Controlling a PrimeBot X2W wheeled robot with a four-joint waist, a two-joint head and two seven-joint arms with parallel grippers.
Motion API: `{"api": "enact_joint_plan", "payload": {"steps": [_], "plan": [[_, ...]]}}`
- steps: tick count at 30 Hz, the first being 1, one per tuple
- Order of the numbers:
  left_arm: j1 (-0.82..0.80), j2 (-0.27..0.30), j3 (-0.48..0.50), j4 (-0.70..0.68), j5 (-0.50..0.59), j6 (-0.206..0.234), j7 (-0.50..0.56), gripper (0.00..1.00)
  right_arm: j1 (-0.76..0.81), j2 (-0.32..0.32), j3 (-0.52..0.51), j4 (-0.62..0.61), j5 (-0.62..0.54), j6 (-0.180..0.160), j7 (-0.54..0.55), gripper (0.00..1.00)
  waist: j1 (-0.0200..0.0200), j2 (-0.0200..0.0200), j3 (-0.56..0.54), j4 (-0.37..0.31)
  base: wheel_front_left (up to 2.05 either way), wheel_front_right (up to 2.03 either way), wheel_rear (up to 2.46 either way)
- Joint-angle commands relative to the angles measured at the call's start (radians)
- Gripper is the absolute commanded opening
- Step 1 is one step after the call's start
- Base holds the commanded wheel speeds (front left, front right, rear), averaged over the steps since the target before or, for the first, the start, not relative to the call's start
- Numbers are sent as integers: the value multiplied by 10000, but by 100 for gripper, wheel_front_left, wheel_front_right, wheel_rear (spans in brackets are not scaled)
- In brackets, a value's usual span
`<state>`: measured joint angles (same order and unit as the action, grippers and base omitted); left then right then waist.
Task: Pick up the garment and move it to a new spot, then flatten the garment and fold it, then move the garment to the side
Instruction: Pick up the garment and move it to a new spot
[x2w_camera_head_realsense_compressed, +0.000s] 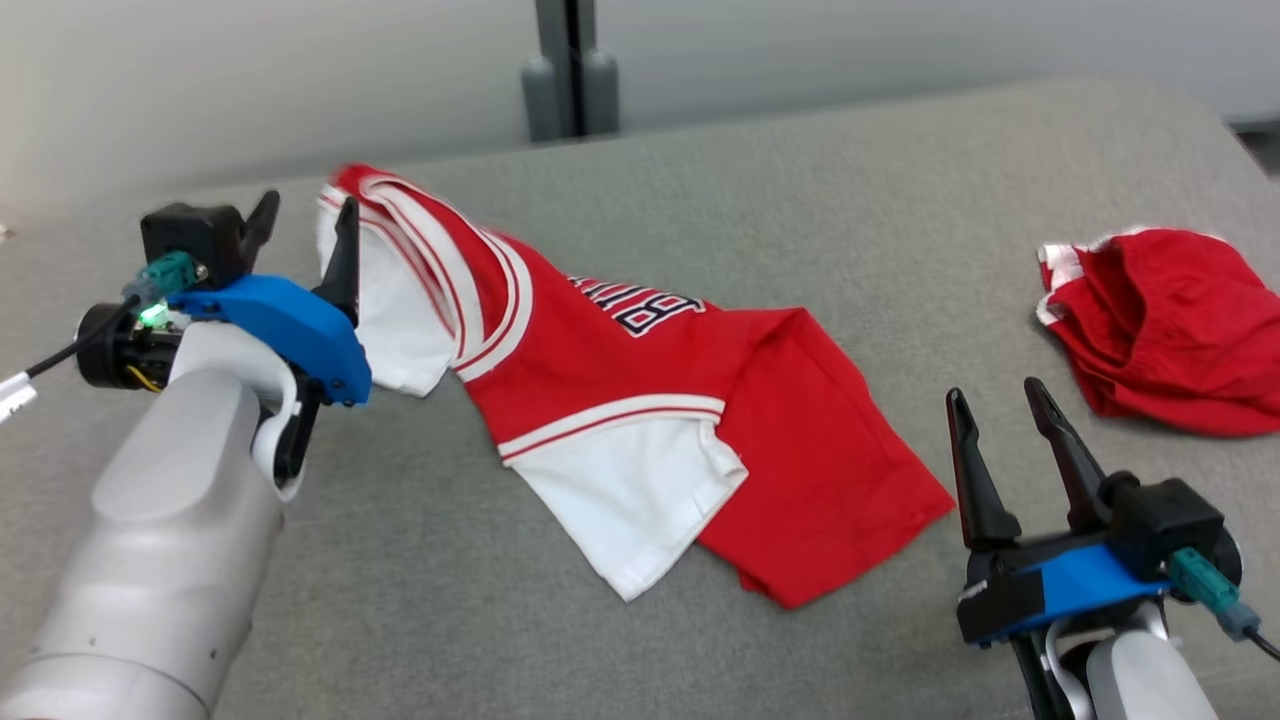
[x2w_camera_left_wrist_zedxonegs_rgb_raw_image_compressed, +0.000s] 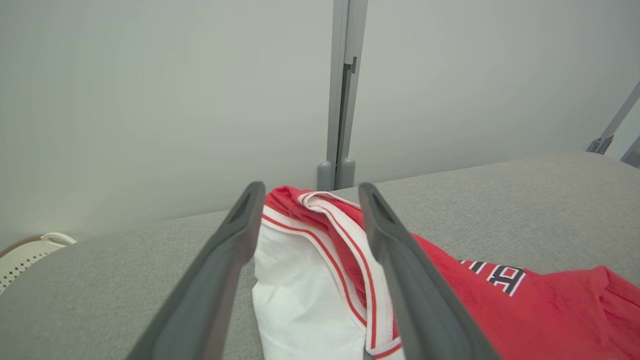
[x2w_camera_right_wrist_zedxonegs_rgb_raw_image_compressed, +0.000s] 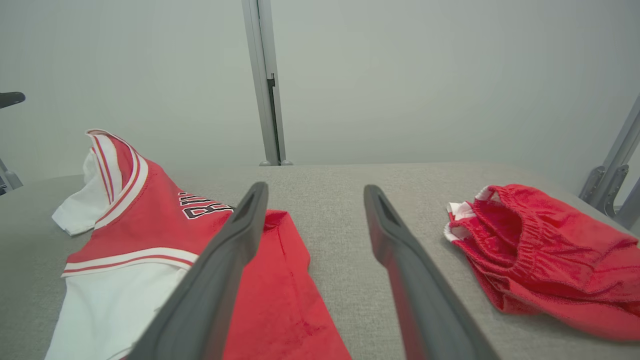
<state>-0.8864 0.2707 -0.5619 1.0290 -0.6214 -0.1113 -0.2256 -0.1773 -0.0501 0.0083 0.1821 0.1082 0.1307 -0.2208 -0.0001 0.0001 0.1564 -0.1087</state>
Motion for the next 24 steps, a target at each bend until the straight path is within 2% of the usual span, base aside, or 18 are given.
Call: {"api": "enact_joint_plan", "payload": {"steps": [1, 6, 10, 18, 24], "plan": [[323, -129, -46, -47, -36, -51, -108, 100, 190, -8, -39, 62, -25, 2, 34, 100, 1, -1, -278, 140, 0, 0, 0], [951, -295, -84, -287, -87, -73, -301, 100, 538, -11, -145, 139, -36, 2, 69, 100, 1, -1, -956, 526, 0, 0, 0], [2025, -440, 152, -820, -177, 155, -396, 100, 909, -11, -261, 206, 115, 2, 37, 100, 1, -1, -1471, 821, 0, 0, 0], [4885, -382, 1261, -3778, 412, 1389, -406, 100, 1468, -9, -338, 540, 272, 2, -136, 100, 1, -1, -1743, 1136, 0, 0, 0], [6961, -475, 1673, -5369, 896, 1936, -407, 100, 1518, -8, -247, 816, 398, 2, -261, 100, 1, -1, -1795, 1213, 0, 0, 0]]}}
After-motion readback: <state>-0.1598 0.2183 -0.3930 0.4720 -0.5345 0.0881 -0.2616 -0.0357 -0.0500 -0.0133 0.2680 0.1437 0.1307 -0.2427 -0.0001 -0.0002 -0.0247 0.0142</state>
